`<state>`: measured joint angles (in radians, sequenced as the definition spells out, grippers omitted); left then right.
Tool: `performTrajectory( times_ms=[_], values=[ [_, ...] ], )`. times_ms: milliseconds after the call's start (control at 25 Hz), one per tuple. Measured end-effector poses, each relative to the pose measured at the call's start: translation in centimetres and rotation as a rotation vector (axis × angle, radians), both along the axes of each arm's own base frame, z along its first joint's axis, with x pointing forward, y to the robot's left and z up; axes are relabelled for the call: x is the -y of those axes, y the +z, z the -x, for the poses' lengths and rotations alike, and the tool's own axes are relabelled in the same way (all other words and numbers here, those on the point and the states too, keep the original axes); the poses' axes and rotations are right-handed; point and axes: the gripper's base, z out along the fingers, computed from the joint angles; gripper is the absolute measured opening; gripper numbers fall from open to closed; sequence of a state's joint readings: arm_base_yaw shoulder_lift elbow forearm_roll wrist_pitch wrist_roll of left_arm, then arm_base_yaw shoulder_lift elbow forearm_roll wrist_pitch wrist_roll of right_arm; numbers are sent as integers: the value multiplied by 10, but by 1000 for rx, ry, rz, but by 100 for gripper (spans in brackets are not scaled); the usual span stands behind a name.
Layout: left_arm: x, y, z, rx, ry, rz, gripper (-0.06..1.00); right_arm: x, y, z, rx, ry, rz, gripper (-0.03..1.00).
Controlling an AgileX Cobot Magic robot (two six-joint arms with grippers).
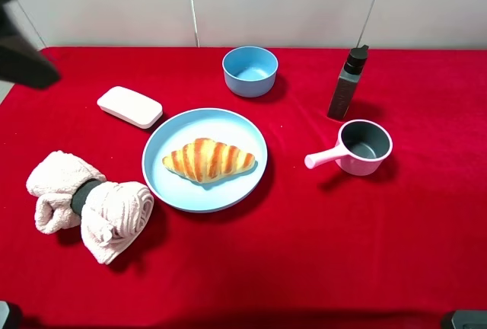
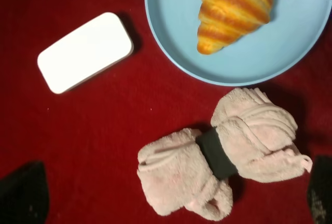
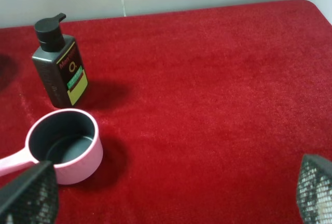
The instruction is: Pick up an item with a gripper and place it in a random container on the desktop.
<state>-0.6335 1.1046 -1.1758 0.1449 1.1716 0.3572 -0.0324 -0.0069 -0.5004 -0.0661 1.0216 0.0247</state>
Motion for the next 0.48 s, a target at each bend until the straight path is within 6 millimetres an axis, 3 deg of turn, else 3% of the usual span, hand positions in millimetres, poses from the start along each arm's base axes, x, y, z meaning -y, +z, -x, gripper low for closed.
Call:
performTrajectory(
  times_ms=[200, 480],
  values=[
    [-29, 13, 40, 95, 10, 78, 99, 0, 0, 0, 0, 0, 0, 69],
    [-65, 4, 88, 143, 130, 235, 99, 0, 0, 0, 0, 0, 0, 69]
  ],
)
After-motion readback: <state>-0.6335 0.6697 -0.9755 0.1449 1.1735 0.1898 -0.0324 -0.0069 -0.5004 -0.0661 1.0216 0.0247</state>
